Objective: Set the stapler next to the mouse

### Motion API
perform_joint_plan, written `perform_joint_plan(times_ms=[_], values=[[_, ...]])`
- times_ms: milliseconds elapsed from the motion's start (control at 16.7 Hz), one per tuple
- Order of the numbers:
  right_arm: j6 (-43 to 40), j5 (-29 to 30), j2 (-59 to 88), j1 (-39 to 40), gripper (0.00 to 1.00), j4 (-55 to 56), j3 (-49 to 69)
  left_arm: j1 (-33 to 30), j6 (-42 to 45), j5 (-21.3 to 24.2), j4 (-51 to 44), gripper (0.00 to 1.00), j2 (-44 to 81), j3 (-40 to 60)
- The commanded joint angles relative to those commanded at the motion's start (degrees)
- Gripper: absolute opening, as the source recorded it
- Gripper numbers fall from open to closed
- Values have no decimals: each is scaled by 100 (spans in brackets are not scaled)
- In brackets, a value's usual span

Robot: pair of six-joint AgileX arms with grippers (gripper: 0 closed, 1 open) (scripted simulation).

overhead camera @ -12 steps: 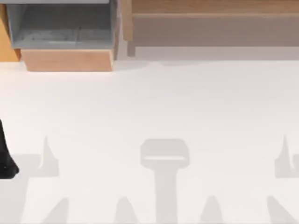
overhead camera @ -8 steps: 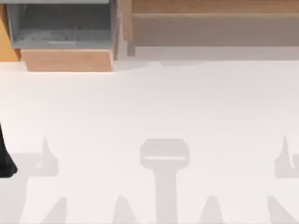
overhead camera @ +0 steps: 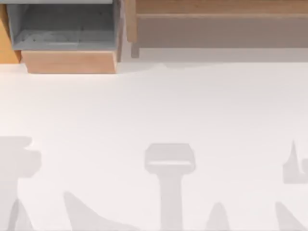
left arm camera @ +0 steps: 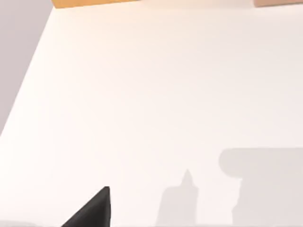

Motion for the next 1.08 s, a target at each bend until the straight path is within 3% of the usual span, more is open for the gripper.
perform_joint_plan(times_ms=[360,600,840,1080], values=[[0,0,0,0,100,0,0,1104,1187,-33,-1810,100,3394,1821],[0,0,0,0,100,0,0,1693,1811,-38,-2745,100,5025,2827],[0,0,0,0,100,0,0,2034,2170,-19,-3261,100,5920,3441],[0,0,0,0,100,0,0,2081,2218,-14,-3328,100,6036,3527]])
